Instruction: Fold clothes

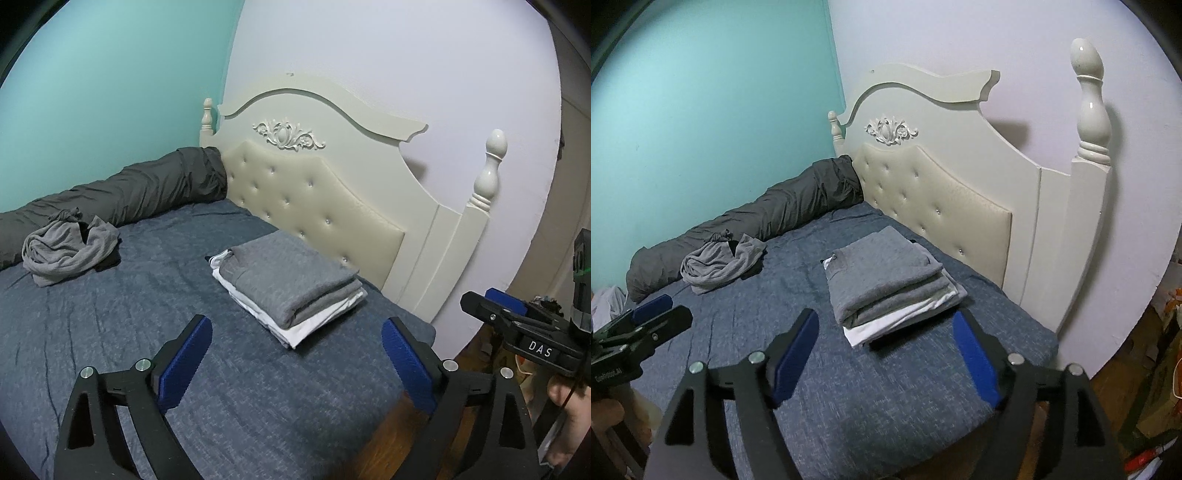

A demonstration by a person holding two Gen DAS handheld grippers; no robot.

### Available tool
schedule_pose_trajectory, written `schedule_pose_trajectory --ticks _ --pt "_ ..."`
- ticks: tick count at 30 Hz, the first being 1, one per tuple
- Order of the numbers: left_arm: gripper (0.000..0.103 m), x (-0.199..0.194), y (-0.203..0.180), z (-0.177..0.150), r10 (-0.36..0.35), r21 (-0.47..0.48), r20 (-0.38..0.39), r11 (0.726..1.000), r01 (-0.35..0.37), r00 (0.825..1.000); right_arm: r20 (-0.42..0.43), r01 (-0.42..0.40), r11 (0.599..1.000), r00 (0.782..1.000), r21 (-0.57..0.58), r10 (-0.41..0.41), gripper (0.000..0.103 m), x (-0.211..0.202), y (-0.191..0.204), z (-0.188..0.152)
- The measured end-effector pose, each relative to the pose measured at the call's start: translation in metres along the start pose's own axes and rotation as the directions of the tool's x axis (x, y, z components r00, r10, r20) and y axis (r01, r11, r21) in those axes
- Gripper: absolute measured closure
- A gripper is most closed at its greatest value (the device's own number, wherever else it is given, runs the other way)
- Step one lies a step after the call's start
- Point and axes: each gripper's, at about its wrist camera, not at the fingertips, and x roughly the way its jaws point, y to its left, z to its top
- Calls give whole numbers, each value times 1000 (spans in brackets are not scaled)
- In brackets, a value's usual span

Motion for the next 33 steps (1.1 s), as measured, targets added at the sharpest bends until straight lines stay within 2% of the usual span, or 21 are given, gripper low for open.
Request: schedule_pose_trajectory --ticks 4,12,16,25,33 --pt "3 -8 2 -5 22 3 6 1000 -22 1000 4 10 1000 1000 -2 -10 19 -6 3 -6" --pt "2 -19 4 -19 58 17 10 998 -58 998 14 35 999 999 -18 -35 17 -19 12 -20" --pt "2 -25 4 -24 63 24 14 998 -64 998 38 52 998 998 -26 -51 9 -27 18 -26" --pt "2 -36 4 -35 46 23 14 999 -47 999 60 57 998 997 -12 -56 4 -40 24 -36" --pt "2 -43 8 -41 2 12 -2 1000 -2 1000 54 57 998 997 -11 -56 1 -42 29 -46"
